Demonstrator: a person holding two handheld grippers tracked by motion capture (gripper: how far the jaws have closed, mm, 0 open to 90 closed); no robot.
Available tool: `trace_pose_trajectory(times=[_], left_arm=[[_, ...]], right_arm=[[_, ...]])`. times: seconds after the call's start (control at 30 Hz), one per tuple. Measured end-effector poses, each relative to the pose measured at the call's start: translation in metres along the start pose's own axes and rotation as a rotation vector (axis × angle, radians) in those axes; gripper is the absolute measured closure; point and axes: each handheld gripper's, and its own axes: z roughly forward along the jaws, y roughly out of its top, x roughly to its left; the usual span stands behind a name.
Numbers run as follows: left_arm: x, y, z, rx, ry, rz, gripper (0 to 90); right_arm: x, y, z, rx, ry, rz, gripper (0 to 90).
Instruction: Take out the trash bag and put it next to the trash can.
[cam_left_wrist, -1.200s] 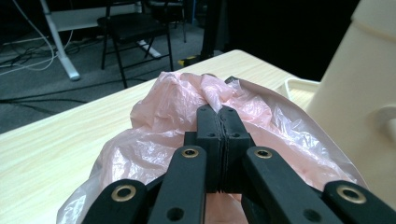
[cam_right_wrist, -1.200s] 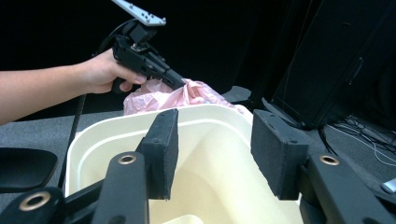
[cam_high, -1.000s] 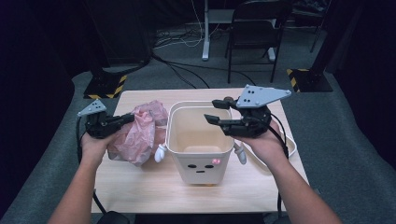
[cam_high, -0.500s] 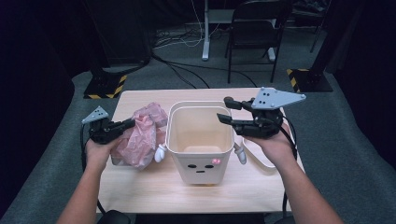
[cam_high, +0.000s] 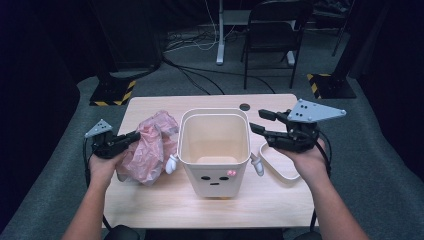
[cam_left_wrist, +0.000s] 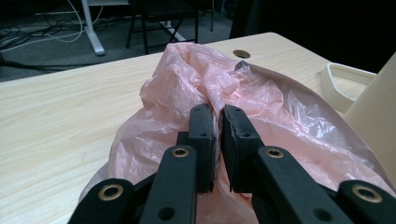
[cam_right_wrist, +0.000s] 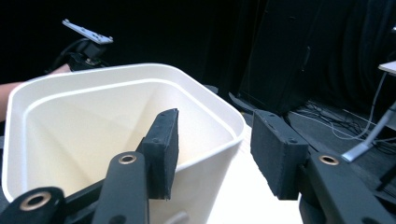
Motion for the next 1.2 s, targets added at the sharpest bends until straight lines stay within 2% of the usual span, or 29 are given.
trace_pose_trajectory(times=[0.17,0.33,0.57,0.73,0.9,1.07,1.2], left_arm=[[0.003,-0.004,-0.004,-0.008,0.008,-0.009,81.5],[0.004,-0.006,-0.005,-0.007,0.019,-0.012,76.6],[0.003,-0.005,-0.008,-0.020,0.044,-0.005,58.0],[0.002,-0.004,-0.014,-0.058,0.051,-0.015,46.1],[-0.002,0.002,-0.020,-0.075,0.046,-0.012,44.3],[-0.007,0.007,-0.025,-0.085,0.042,-0.008,43.5],[-0.016,0.009,-0.027,-0.093,0.053,0.021,43.3]], right_arm=[[0.000,-0.014,-0.010,0.008,-0.028,0.001,50.6],[-0.002,-0.027,-0.018,0.010,-0.048,0.007,50.3],[-0.008,-0.040,-0.022,0.023,-0.075,0.022,50.2],[-0.009,-0.048,-0.021,0.037,-0.083,0.019,50.0],[-0.007,-0.053,-0.020,0.049,-0.085,0.002,49.9],[-0.007,-0.060,-0.019,0.051,-0.086,0.013,49.8],[-0.009,-0.068,-0.019,0.054,-0.096,0.027,49.8]])
